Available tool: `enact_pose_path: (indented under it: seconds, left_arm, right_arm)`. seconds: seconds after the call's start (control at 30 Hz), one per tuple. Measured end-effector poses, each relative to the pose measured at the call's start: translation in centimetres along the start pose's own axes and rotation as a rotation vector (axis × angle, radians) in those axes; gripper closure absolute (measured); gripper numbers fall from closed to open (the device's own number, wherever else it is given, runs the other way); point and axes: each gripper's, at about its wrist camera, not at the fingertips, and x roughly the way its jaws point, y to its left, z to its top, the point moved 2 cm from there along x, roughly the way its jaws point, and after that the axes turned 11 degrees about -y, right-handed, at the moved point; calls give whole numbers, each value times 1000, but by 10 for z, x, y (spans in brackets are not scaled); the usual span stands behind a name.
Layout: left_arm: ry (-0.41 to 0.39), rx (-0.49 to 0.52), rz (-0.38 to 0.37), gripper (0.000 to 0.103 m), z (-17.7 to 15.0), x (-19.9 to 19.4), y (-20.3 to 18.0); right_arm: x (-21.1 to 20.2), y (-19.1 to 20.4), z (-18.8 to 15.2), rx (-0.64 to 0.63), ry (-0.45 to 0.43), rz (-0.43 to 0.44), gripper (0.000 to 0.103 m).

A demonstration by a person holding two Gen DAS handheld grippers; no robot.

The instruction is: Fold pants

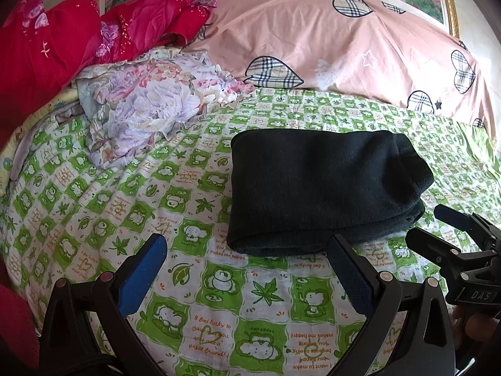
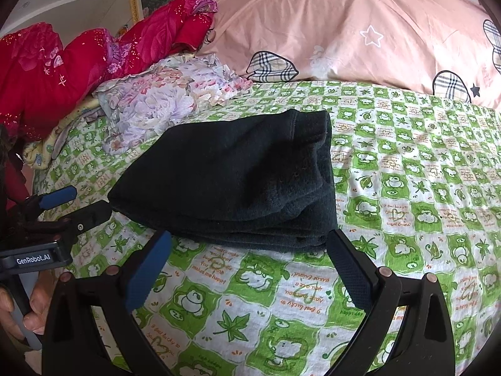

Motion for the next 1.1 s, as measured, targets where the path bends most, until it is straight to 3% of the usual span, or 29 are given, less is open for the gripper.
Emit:
enact_pose_path:
  seconds: [1.1]
  left_arm:
    - [3,51,-19,1,2,0,-7]
  right_arm:
    - [-1,5,5,-24,-3,13,4]
